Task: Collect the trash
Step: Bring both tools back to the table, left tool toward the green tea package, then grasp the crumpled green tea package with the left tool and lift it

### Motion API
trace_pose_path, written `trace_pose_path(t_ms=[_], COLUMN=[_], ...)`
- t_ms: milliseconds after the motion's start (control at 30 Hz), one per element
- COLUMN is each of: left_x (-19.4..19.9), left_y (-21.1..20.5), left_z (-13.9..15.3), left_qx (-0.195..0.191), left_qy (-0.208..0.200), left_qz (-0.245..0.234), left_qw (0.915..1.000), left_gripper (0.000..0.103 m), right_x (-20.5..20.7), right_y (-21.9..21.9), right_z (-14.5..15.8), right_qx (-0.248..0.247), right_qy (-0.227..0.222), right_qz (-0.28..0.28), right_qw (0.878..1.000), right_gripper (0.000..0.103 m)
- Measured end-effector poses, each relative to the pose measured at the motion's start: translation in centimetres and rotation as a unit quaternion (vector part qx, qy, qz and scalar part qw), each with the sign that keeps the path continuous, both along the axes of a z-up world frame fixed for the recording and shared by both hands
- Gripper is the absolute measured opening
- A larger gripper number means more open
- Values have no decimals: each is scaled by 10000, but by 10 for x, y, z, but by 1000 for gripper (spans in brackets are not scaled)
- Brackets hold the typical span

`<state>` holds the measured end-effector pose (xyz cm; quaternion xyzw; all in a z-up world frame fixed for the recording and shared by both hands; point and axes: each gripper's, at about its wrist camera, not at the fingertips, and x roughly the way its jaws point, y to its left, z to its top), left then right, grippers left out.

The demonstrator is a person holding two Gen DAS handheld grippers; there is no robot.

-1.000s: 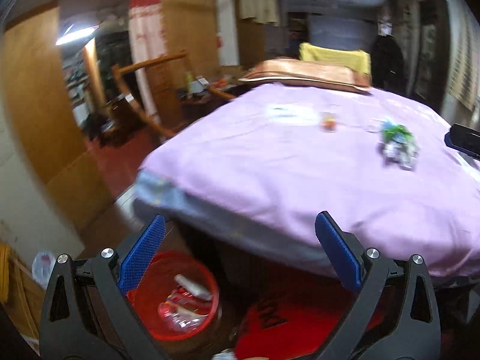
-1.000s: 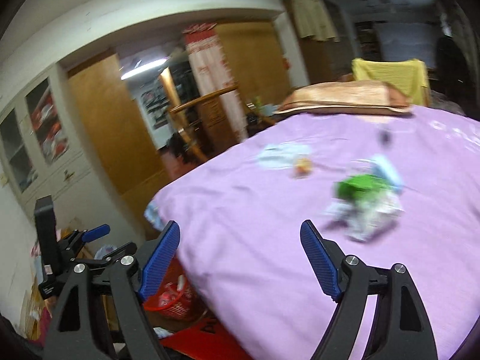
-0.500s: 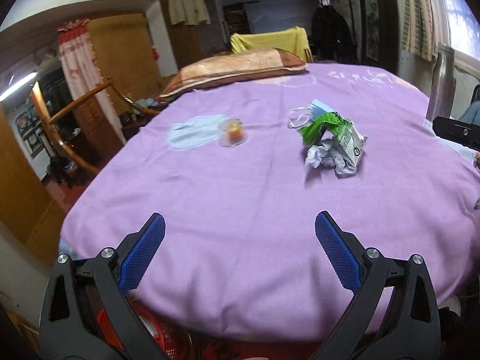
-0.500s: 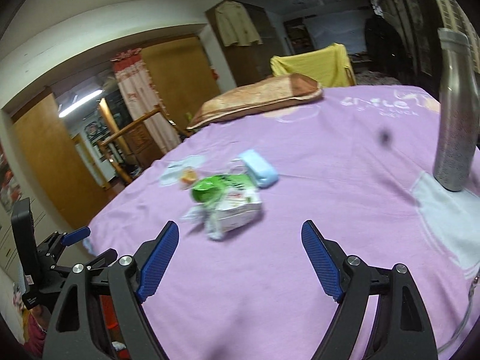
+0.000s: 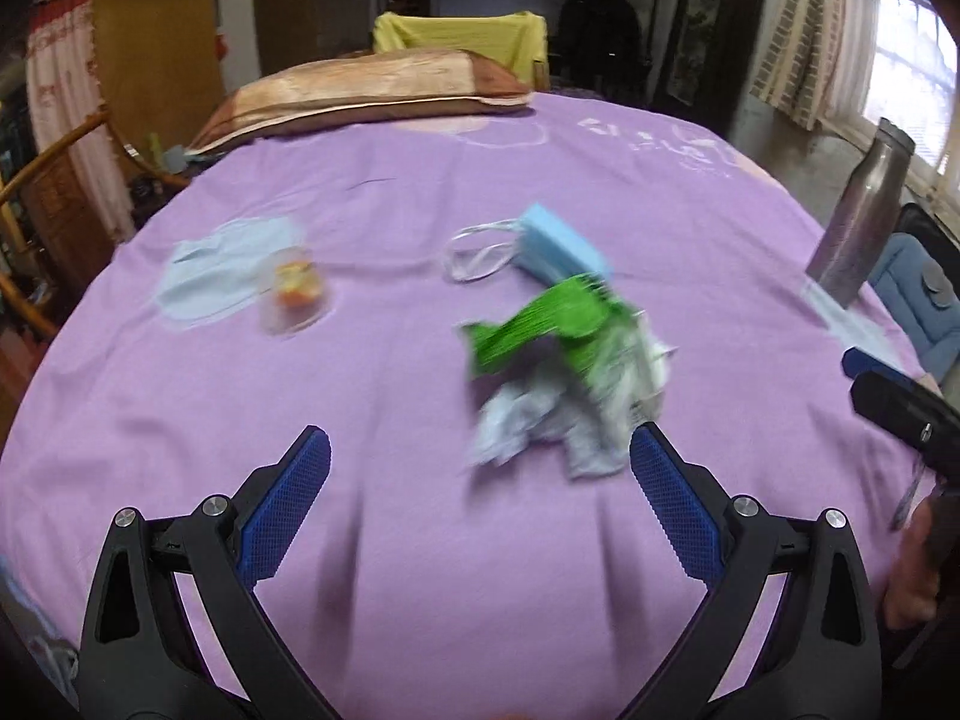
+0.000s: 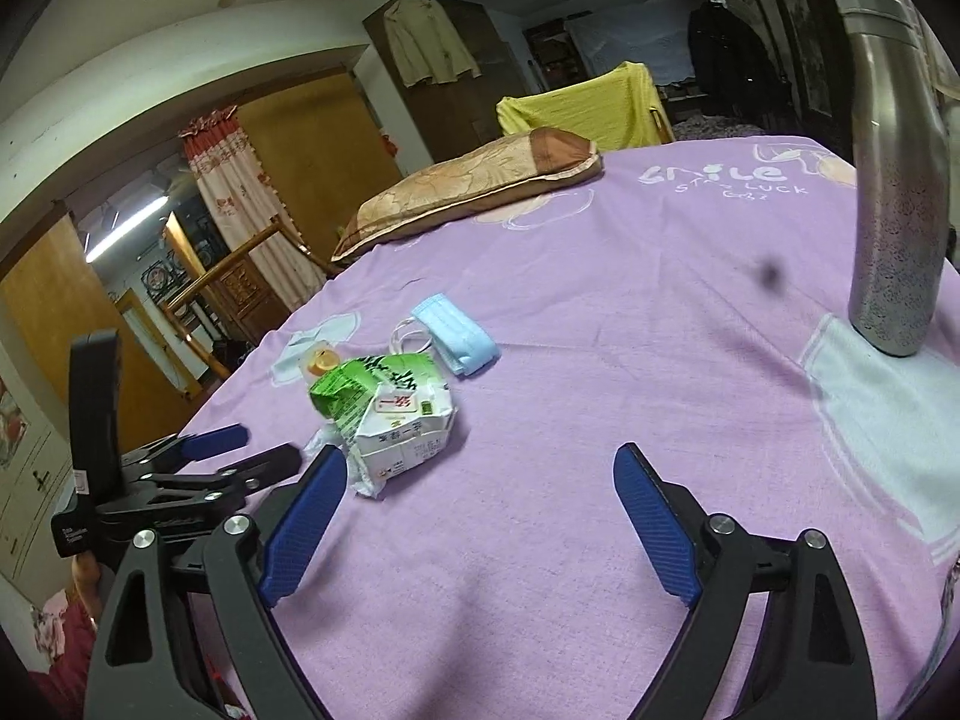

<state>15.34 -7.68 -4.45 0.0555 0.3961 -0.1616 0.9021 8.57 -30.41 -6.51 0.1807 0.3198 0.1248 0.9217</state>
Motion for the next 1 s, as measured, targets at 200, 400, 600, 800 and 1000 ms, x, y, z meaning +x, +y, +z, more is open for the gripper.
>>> trace_pose_path(t_ms=[200, 400, 600, 800, 1000], left_x=[23, 56, 41, 4, -2], left_y=[-49, -54, 46, 120, 88], left_z=[2, -7, 11, 17, 22], left_qx=[-34, 348, 144, 70, -411], left_qy=[-68, -36, -155, -96, 6], left_qz=[-286, 58, 773, 1433, 875], left_qw=[9996, 9994, 9968, 9896, 9953], left_gripper=[96, 97, 97, 97, 97], right_x=[1, 3, 1, 0, 2], right_y=[-7, -8, -7, -4, -5], right_z=[-3, -4, -3, -2, -4], right_qx=[89, 82, 76, 45, 71], right_qy=[91, 155, 133, 113, 201], right_qz=[-182, -260, -204, -137, -169], right_qw=[9998, 9995, 9997, 9998, 9996], right_gripper=[89, 89, 89, 89, 89])
